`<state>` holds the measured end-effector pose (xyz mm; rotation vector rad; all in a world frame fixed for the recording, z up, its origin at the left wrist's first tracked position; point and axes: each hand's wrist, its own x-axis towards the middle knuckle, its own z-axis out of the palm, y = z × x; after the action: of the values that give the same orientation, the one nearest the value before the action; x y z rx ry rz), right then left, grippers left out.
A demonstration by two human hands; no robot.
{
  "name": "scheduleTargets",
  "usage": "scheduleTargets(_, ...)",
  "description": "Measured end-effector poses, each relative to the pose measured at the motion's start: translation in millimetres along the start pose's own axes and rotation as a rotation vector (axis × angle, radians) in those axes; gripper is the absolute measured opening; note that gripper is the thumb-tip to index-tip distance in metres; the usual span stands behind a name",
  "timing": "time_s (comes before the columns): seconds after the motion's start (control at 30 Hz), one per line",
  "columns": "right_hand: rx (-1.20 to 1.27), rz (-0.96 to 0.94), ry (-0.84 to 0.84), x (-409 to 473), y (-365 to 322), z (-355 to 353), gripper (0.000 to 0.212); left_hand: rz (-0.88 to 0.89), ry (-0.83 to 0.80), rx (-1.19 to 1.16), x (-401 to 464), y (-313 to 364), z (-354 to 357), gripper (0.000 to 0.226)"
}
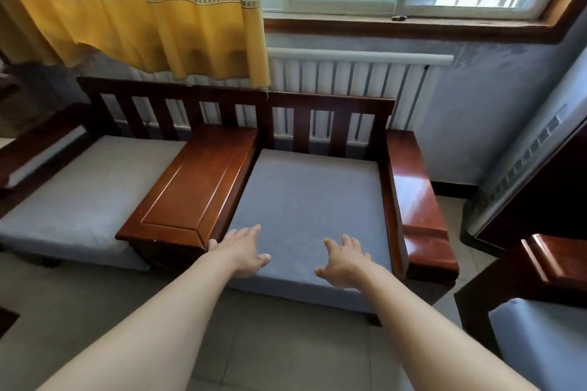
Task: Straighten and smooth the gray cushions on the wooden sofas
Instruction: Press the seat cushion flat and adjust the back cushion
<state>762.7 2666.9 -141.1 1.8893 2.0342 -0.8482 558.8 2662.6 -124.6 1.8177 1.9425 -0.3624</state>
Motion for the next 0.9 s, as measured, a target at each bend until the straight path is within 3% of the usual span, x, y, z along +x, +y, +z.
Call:
scheduleTargets(0.73,-0.009,-0.033,0.126,10.3,22.0,-42.9,0.067,0.021,0.03,-0.052,13.2,38.9,-19.7,0.072)
scheduleTargets(0.9,-0.021,-0.069,0.145,23.2,11.1,-52.4,0.076,-0.002,0.079,-0.079,17.3,36.7,-28.5,0.071)
